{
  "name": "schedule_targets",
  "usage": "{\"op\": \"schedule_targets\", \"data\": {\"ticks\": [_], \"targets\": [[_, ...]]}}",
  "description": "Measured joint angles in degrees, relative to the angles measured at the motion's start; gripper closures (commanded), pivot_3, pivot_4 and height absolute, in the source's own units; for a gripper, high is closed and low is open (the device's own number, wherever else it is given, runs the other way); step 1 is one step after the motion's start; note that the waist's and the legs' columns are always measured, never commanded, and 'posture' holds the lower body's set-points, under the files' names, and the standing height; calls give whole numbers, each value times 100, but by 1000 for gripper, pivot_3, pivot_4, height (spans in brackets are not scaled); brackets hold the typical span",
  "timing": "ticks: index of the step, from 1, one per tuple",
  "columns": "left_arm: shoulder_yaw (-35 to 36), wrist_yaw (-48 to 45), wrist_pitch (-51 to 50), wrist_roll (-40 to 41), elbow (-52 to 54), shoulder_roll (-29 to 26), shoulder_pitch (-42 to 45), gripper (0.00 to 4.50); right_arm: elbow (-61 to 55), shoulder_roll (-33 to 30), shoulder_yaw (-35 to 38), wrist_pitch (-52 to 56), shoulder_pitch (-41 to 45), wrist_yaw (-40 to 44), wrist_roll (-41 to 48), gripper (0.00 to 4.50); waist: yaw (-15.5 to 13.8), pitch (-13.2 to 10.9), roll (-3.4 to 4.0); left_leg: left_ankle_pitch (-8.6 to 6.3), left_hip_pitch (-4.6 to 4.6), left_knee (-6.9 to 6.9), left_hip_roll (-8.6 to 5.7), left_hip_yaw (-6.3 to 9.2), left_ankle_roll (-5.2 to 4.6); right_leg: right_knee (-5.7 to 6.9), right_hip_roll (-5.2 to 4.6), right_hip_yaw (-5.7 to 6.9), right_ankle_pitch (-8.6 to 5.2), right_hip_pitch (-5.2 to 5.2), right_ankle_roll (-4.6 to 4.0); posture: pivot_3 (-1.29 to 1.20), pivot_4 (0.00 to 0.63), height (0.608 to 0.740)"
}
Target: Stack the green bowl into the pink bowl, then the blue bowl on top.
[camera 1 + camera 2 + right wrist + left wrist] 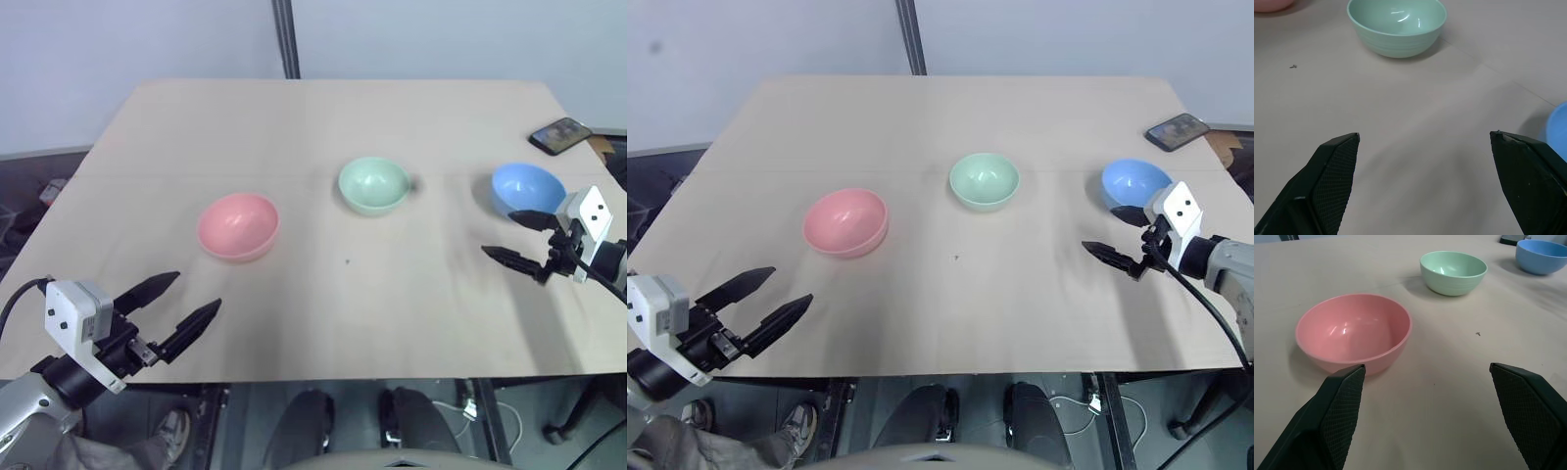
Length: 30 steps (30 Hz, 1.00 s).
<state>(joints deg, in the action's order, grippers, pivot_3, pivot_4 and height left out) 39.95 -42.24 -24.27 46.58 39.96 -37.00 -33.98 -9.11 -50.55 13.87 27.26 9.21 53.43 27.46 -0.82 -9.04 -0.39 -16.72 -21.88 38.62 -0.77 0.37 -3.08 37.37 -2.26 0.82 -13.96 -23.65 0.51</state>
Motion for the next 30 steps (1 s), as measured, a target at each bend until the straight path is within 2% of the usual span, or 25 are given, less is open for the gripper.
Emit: {"op": "schedule_targets", "data": {"ticks": [6,12,16,20,22,25,30], "targets": [[-103,144,-38,36,-8,-50,591,197,36,220,-87,38,122,-92,12,0,-9,-1,-1,1,3,2,0,1,2,4,-1,0,1,2,-1,0,150,740],[-251,227,-126,15,-17,-59,771,197,-37,272,-130,115,101,-130,19,0,0,-3,1,0,-1,-8,0,0,2,-5,-1,0,10,-2,15,0,150,740],[-549,622,-239,-293,-9,-84,1084,197,-201,463,-216,111,106,-100,97,0,-7,-3,1,1,0,-9,0,1,2,-5,-1,0,10,-1,14,0,150,740],[-1201,1543,-740,-1268,37,-409,1563,197,-506,717,-459,79,175,112,246,0,-4,-4,-1,1,3,-9,0,3,2,-2,0,-1,12,1,17,0,150,740],[-1775,1856,-1336,-1796,40,-1132,2026,197,-674,968,-795,66,383,136,262,0,-2,-10,-7,5,6,-9,0,6,8,12,3,0,12,-1,16,0,150,740],[-2601,1983,-1768,-2409,-94,-1675,2842,197,-790,1160,-1104,24,552,133,259,0,-13,-17,4,5,6,-8,-4,4,8,13,1,0,13,-2,17,0,150,740],[-4101,1936,-2420,-3037,-600,-1773,4049,197,-865,1233,-1435,-84,649,276,201,0,1,-20,2,10,-10,-9,-5,4,19,7,1,1,15,-13,20,0,150,740]]}}
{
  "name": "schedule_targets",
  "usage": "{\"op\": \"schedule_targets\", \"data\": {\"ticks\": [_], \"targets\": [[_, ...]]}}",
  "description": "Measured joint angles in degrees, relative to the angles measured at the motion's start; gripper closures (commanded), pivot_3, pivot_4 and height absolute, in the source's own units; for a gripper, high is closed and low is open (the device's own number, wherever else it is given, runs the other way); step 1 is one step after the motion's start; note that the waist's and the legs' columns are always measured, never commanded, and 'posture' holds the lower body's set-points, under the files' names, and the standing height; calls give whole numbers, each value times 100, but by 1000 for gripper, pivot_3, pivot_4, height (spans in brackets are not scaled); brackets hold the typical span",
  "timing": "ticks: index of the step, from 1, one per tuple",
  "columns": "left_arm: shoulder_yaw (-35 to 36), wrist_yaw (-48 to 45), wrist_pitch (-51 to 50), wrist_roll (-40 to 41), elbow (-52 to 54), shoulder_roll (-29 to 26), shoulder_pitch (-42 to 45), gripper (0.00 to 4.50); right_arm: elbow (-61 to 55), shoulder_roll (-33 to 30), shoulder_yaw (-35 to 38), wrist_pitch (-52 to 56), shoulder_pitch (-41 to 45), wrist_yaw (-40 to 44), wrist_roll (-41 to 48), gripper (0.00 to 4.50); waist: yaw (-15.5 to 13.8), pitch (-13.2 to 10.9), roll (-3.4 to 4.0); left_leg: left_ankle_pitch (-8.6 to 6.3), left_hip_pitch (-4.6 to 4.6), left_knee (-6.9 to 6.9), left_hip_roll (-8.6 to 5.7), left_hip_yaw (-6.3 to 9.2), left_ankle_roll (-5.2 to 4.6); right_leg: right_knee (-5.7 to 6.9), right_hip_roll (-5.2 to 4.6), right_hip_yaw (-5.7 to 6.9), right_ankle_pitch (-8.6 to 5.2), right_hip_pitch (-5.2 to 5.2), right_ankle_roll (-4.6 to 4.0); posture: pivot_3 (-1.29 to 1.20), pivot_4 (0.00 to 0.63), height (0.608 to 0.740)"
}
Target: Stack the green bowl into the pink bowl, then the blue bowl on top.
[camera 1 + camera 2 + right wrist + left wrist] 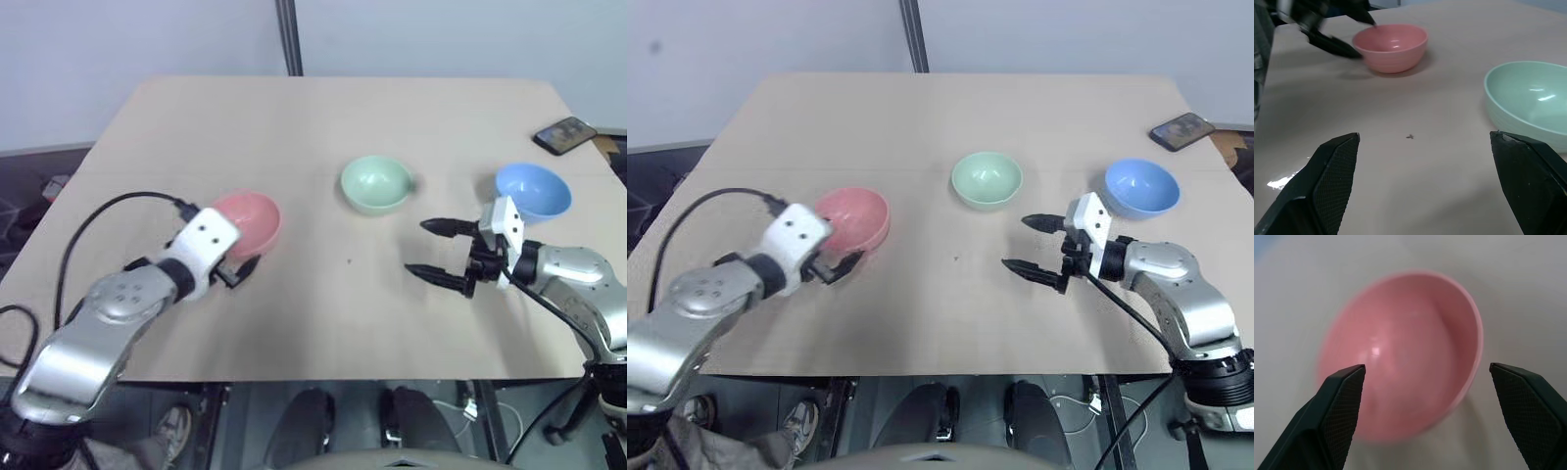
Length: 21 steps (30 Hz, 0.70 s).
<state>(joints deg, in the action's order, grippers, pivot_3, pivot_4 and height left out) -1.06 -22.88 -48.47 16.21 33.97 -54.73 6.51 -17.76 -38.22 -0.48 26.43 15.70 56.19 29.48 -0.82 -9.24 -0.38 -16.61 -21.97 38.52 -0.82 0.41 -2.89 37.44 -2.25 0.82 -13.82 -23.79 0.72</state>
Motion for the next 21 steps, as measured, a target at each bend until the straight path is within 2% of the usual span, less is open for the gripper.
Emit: {"op": "schedule_targets", "data": {"ticks": [3,10,17,21], "targets": [[-644,-175,-109,-272,-264,4,442,1067,-34,28,-38,-49,23,34,1,0,8,-4,-5,4,-7,-7,0,0,8,-6,1,0,0,-9,0,0,150,740],[-1042,-635,-66,-552,-596,109,956,4455,-350,30,72,-65,-44,-42,38,0,-1,-4,-6,4,-13,-5,0,0,8,-5,-2,0,0,-14,0,0,150,740],[-1098,-1599,522,-361,-504,265,1058,4455,-397,25,309,-129,-379,-250,13,0,-11,-4,-6,5,-12,-1,0,-1,9,1,-3,0,0,-14,0,0,150,740],[-1539,-2440,1369,-259,-314,468,1240,4455,-512,9,428,-161,-631,-454,-1,0,-8,-4,-6,6,-12,2,-1,-3,11,2,-3,0,0,-13,0,0,150,740]]}}
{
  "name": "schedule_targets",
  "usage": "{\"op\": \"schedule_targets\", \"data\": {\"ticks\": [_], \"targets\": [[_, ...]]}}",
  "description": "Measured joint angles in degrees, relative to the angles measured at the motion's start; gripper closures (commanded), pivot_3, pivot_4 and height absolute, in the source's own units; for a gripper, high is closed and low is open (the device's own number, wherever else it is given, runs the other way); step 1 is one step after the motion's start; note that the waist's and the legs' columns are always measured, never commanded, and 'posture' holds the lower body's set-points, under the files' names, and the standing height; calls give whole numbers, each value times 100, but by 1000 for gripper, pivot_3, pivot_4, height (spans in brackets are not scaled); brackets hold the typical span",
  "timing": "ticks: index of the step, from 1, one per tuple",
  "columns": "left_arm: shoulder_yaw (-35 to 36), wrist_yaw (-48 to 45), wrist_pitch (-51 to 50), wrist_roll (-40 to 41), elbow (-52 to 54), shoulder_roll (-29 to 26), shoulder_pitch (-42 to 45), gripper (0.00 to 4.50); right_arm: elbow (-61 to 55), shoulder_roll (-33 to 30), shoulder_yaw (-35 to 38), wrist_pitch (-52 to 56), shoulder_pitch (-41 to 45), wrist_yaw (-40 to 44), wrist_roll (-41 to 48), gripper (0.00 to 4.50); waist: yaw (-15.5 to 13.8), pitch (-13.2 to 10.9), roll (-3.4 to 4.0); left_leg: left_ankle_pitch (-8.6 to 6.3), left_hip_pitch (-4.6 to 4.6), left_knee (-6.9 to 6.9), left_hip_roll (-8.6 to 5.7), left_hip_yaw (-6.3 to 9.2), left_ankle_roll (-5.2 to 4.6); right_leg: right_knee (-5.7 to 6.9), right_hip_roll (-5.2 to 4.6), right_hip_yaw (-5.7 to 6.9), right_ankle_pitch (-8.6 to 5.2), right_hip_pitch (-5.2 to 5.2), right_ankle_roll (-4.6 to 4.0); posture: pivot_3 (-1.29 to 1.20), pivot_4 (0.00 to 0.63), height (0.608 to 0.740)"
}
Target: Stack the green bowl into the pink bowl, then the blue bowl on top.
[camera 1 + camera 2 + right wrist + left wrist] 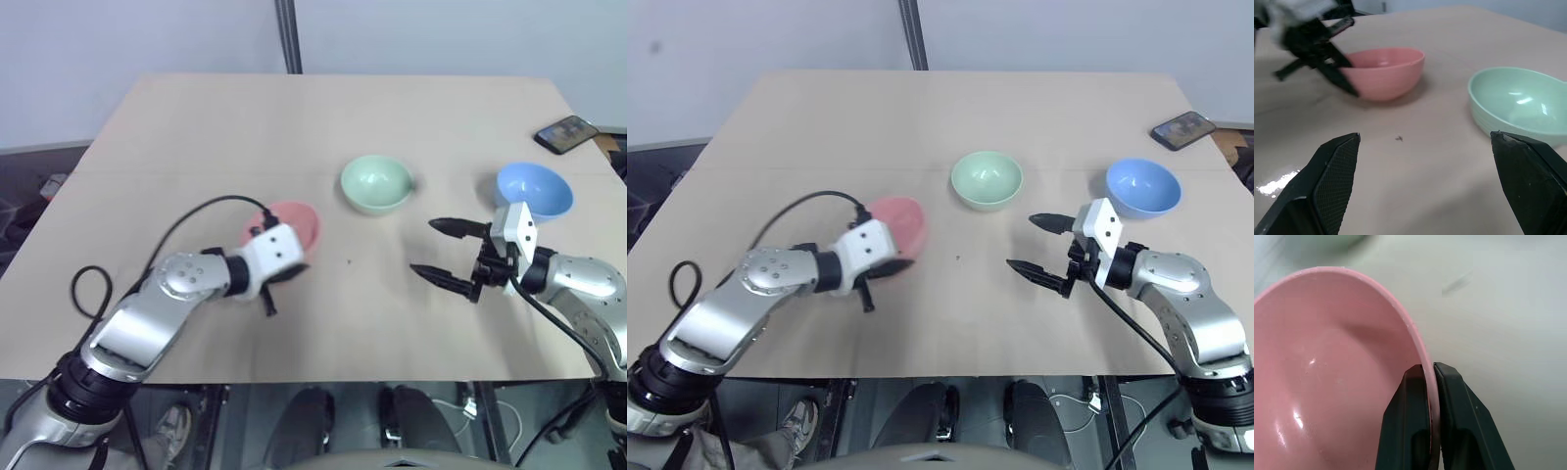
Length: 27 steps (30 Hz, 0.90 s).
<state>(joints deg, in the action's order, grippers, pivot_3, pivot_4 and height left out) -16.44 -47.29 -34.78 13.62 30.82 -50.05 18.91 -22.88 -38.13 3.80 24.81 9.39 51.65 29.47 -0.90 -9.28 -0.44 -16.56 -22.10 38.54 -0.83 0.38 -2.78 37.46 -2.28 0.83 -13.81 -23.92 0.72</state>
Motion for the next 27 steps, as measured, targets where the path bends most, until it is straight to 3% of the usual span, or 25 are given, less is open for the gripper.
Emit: {"op": "schedule_targets", "data": {"ticks": [3,6,9,10,11,13,14,17,19,20,21,22,27], "targets": [[-457,-476,740,-229,-176,205,364,4455,-106,-3,84,-3,-136,-140,-2,0,-4,0,0,0,6,7,-2,-1,-1,12,2,0,0,6,0,0,150,740],[-937,-965,1660,-617,-1045,577,719,4455,-150,-2,173,-11,-285,-330,-47,0,5,0,0,-11,15,16,-2,-4,-21,23,8,0,-1,14,0,0,150,740],[-1116,-1299,1902,-772,-1616,771,950,3250,-201,-3,183,-19,-393,-439,-112,0,12,-1,-1,-13,14,33,0,-4,-25,31,18,-1,-1,15,2,0,150,740],[-1116,-1372,1910,-790,-1716,795,974,3118,-212,-3,183,-20,-413,-460,-120,0,14,-1,-1,-13,13,35,0,-4,-25,35,18,-1,-1,15,2,0,150,740],[-1115,-1440,1908,-793,-1811,825,1004,2488,-224,-4,194,-28,-440,-481,-126,0,14,-1,-1,-13,12,44,1,-3,-26,39,20,-1,-1,15,3,0,150,740],[-1108,-1504,1892,-796,-1857,827,1009,1896,-232,-4,195,-49,-470,-490,-132,0,15,-1,-1,-14,10,53,1,-2,-27,41,22,-1,-1,15,4,0,150,740],[-1090,-1524,1858,-792,-1853,829,1009,1264,-231,-5,195,-81,-479,-491,-156,0,14,-1,-1,-14,8,60,1,-2,-28,42,22,-1,-1,15,5,0,150,740],[-911,-1510,1751,-749,-1732,828,924,57,-182,-11,185,-191,-433,-480,-243,0,21,-2,-2,-14,8,66,1,-3,-28,43,22,-2,-1,16,6,0,150,740],[-740,-1473,1674,-675,-1593,829,885,57,-104,-35,186,-269,-385,-481,-307,0,16,-2,-3,-14,10,67,2,-3,-28,46,22,-3,-1,17,6,0,150,740],[153,-1122,1399,-25,-1177,1100,304,57,301,-134,-74,-640,23,-356,-732,0,74,-7,3,-14,12,67,6,-11,-28,49,19,-11,0,16,7,0,150,740],[304,-1064,1390,84,-1100,1144,174,57,390,-148,-142,-718,130,-331,-813,0,107,-8,2,-14,14,68,6,-12,-28,48,19,-11,0,16,7,0,150,740],[1233,-711,1309,788,-557,1381,-584,57,1067,-224,-497,-1291,729,-234,-1416,0,178,-15,-11,-13,18,68,11,-11,-25,46,21,-10,0,16,6,0,150,740],[3073,-470,740,1969,24,1264,-2268,57,3031,246,-1392,-2810,2289,83,-2467,0,242,-26,-6,-4,26,60,25,-12,-10,55,33,-8,0,15,2,0,150,740]]}}
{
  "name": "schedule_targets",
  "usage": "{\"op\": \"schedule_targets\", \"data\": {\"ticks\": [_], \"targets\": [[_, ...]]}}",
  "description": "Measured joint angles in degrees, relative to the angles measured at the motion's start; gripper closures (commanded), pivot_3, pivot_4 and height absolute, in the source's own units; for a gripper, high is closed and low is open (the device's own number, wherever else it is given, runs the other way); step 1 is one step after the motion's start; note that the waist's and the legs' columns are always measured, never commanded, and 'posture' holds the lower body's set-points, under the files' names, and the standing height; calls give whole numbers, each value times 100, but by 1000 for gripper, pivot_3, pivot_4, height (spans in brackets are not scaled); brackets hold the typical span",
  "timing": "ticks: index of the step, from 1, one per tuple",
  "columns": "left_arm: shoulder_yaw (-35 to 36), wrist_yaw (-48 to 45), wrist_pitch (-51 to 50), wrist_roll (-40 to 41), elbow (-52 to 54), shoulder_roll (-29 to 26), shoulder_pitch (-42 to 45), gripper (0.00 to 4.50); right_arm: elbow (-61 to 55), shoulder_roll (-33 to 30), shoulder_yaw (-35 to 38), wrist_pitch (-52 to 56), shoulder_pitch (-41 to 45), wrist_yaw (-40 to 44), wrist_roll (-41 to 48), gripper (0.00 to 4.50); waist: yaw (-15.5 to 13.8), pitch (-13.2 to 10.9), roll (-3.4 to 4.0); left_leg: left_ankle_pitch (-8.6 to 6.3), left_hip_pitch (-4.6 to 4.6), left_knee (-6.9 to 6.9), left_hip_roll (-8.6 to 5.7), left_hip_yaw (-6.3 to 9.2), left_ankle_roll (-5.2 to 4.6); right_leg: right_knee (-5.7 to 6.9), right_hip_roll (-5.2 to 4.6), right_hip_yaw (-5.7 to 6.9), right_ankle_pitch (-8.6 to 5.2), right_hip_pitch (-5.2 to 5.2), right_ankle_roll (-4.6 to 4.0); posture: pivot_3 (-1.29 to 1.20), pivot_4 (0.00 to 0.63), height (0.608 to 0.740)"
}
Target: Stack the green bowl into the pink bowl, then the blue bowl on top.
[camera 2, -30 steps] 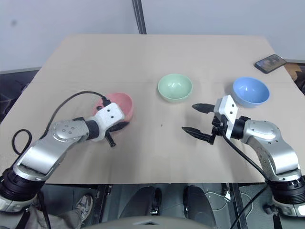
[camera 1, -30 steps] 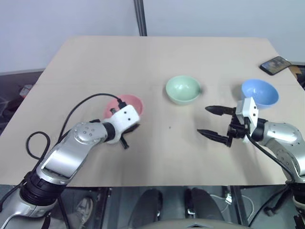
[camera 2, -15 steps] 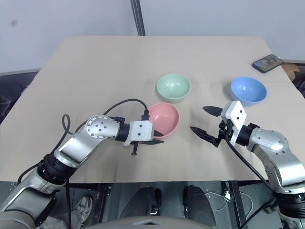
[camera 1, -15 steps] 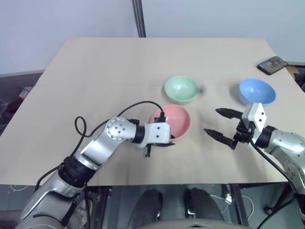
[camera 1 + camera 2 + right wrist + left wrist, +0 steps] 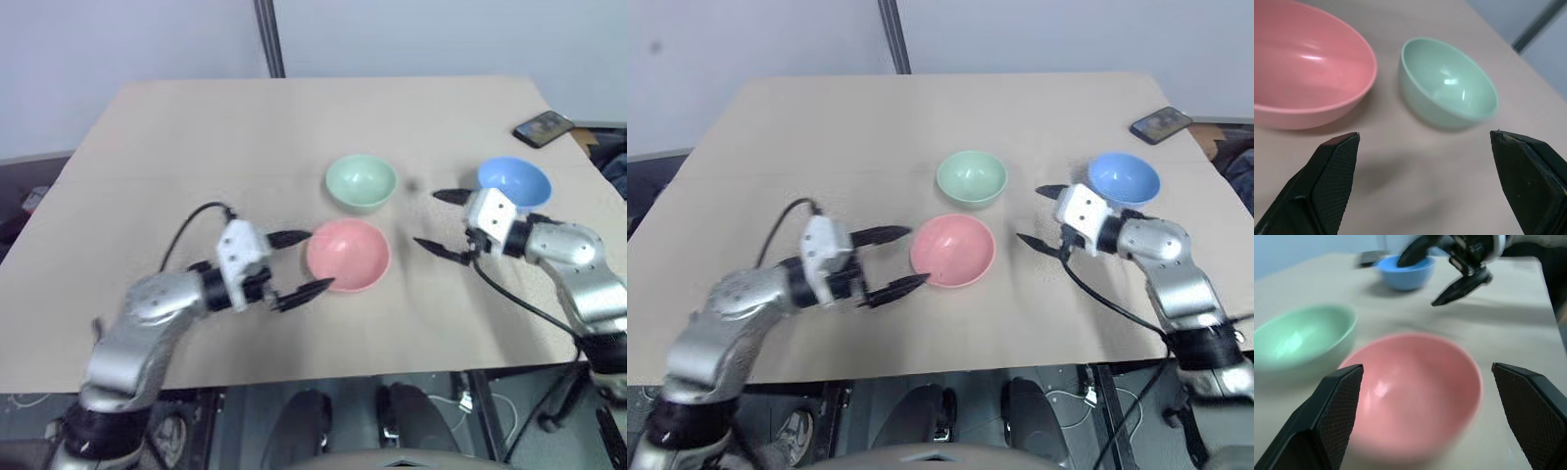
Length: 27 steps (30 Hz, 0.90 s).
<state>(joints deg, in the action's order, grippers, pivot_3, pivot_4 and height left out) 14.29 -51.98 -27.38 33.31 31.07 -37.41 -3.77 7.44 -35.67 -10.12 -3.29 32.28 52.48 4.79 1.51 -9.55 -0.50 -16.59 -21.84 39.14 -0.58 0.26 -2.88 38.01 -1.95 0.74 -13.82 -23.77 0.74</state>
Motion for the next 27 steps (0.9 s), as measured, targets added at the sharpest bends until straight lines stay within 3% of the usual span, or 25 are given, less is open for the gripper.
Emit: {"op": "schedule_targets", "data": {"ticks": [4,9,12,16,17,19,27], "targets": [[900,348,-98,505,279,102,-665,57,1374,559,-560,-1151,1117,341,-464,0,-120,-6,-3,1,-4,6,-9,13,1,-5,-10,8,5,6,-7,0,150,740],[1298,489,-26,692,715,151,-1375,57,3061,989,-950,-2423,1941,521,-959,0,-171,-4,-7,4,-7,6,-26,10,9,-17,-32,7,6,10,-11,0,150,740],[1542,495,48,818,851,154,-1525,0,3838,1157,-1053,-2866,2211,533,-1168,930,-158,-5,-6,4,-8,-1,-25,12,11,-16,-32,8,5,6,-13,0,150,740],[1709,502,146,896,983,149,-1726,0,4725,1183,-1147,-3354,2596,342,-1549,2934,-99,-6,-2,4,-8,-7,-25,12,12,-15,-32,8,5,3,-15,0,150,740],[1710,523,154,928,1017,149,-1768,0,4905,1187,-1146,-3455,2676,278,-1615,3605,-78,-7,-2,4,-8,-7,-25,11,12,-15,-32,8,5,3,-15,0,150,740],[1710,578,160,968,1072,150,-1799,0,5090,1198,-1134,-3564,2740,219,-1643,4482,-65,-7,-1,4,-7,-7,-24,11,13,-14,-31,7,5,3,-15,0,150,740],[1705,680,192,976,1107,149,-1811,0,4681,1336,-843,-3360,2708,764,-1104,4482,-59,-15,13,4,-7,-12,-23,12,13,-13,-31,7,6,0,-14,0,150,740]]}}
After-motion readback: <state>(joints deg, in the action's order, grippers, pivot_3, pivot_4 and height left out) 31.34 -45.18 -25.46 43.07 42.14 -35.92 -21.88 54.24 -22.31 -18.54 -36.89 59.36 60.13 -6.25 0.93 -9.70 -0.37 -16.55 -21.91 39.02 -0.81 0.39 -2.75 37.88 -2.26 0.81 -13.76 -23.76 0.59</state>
